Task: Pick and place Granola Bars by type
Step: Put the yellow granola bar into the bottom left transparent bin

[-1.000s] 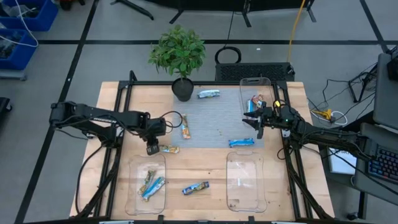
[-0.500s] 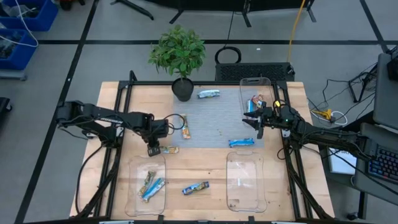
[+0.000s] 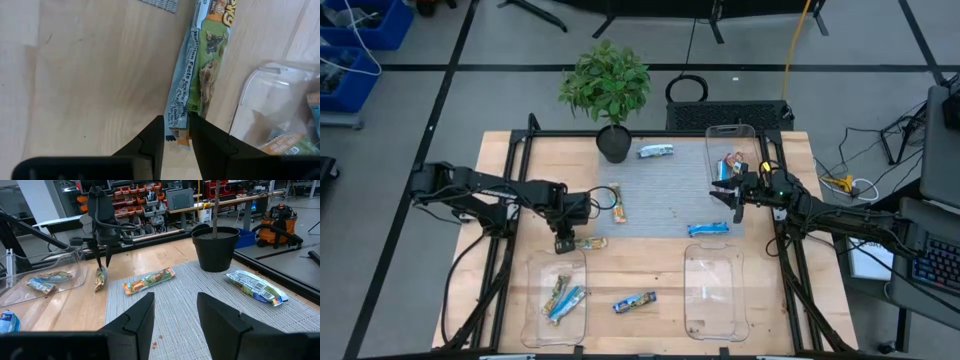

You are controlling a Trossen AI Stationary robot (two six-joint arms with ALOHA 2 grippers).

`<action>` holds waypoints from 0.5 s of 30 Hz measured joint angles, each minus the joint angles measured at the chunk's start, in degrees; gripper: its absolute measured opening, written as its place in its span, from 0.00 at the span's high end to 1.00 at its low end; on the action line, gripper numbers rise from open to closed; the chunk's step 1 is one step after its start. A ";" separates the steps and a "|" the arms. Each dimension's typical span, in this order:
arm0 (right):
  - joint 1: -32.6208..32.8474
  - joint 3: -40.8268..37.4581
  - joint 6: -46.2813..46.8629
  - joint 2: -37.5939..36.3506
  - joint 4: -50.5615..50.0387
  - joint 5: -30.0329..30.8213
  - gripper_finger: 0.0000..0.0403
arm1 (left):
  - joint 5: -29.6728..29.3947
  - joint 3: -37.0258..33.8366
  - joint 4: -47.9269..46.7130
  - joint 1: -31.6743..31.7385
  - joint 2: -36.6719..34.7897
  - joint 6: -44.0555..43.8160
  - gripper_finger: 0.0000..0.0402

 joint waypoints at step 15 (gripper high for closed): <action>0.00 0.02 0.00 -0.01 0.00 0.00 0.65 | 0.07 0.00 -3.13 2.07 -0.04 -5.64 0.75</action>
